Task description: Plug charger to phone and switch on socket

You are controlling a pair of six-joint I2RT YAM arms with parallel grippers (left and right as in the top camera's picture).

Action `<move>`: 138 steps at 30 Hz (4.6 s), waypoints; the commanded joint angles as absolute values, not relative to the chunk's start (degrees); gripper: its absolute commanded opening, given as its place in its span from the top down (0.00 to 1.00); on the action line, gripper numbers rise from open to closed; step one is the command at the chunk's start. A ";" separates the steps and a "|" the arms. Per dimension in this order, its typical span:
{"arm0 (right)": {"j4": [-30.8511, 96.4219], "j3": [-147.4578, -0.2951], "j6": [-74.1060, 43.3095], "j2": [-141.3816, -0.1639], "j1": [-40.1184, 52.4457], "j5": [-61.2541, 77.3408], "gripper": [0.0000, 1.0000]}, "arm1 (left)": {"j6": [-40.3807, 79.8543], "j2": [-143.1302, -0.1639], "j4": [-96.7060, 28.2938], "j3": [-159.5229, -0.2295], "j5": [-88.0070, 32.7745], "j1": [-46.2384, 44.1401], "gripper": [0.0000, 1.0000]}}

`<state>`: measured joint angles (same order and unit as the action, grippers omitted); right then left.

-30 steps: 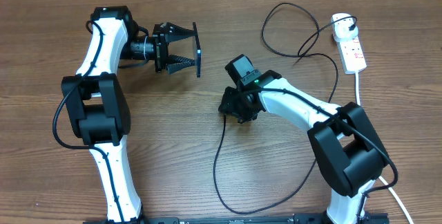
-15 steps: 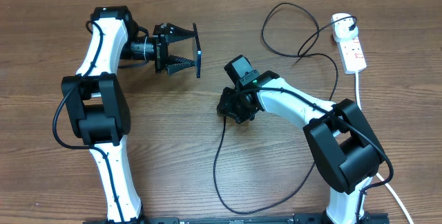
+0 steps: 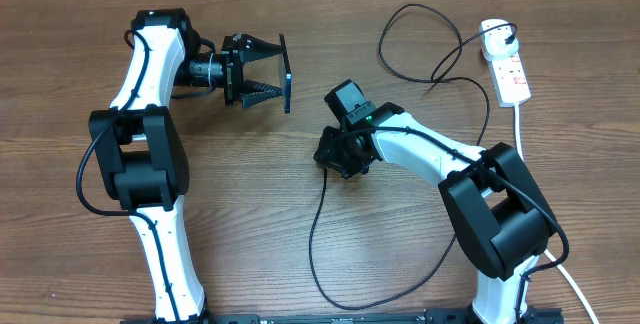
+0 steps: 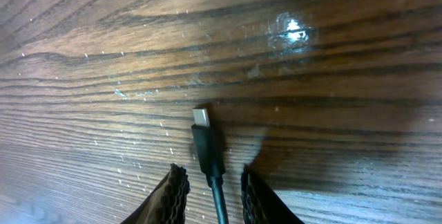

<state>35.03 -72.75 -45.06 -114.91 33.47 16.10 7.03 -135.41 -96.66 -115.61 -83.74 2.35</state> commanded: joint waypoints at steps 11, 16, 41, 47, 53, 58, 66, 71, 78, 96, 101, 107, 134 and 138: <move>34.72 -72.97 -45.19 -117.78 33.74 16.21 0.82 | 5.76 -133.38 -96.88 -117.12 -85.25 2.31 0.44; 34.76 -72.97 -45.19 -117.78 33.69 16.69 0.83 | 5.76 -133.38 -96.86 -117.12 -85.12 2.31 0.43; 35.18 -72.99 -44.51 -117.78 31.40 20.75 0.96 | 5.74 -133.38 -96.86 -117.12 -85.06 2.31 0.43; 35.16 -73.38 -42.54 -117.75 31.31 25.47 0.96 | 5.74 -133.38 -96.82 -117.12 -84.90 2.31 0.43; 36.18 -74.39 -40.14 -115.52 29.63 31.99 0.96 | 5.76 -133.38 -96.84 -117.12 -84.90 2.31 0.43; 41.63 -74.39 -36.36 -110.19 26.37 33.85 0.96 | 5.76 -133.38 -96.82 -117.12 -84.86 2.31 0.43; 45.76 -74.39 -30.92 -101.69 25.06 43.09 0.96 | 6.46 -133.38 -96.82 -117.12 -84.27 2.31 0.43; 46.26 -74.39 -30.96 -98.67 25.06 44.27 0.96 | 9.26 -133.38 -96.86 -117.12 -85.56 2.31 0.43; 47.31 -74.37 -30.98 -98.04 25.04 44.21 0.96 | 11.90 -133.38 -96.86 -117.12 -90.61 2.31 0.45; 51.22 -74.39 -28.23 -97.89 25.06 43.16 0.96 | 13.30 -133.38 -93.60 -117.12 -82.76 2.15 0.48; 53.93 -74.39 -26.24 -96.14 24.99 42.33 0.96 | 14.37 -133.38 -88.86 -117.12 -75.24 1.85 0.55; 57.71 -74.39 -26.26 -91.61 24.99 36.75 0.96 | 19.86 -133.38 -83.68 -117.12 -68.05 0.27 0.54; 63.92 -74.39 -26.50 -85.82 24.99 27.05 0.96 | 30.06 -133.36 -90.80 -149.73 -36.49 -5.74 0.63; 62.33 -74.39 -26.48 -85.82 24.99 28.21 0.96 | 30.02 -133.36 -94.98 -153.29 -33.01 -6.07 0.62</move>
<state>63.55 -73.08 -26.94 -87.31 24.88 27.64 29.56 -135.39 -93.27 -149.88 -38.79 -5.65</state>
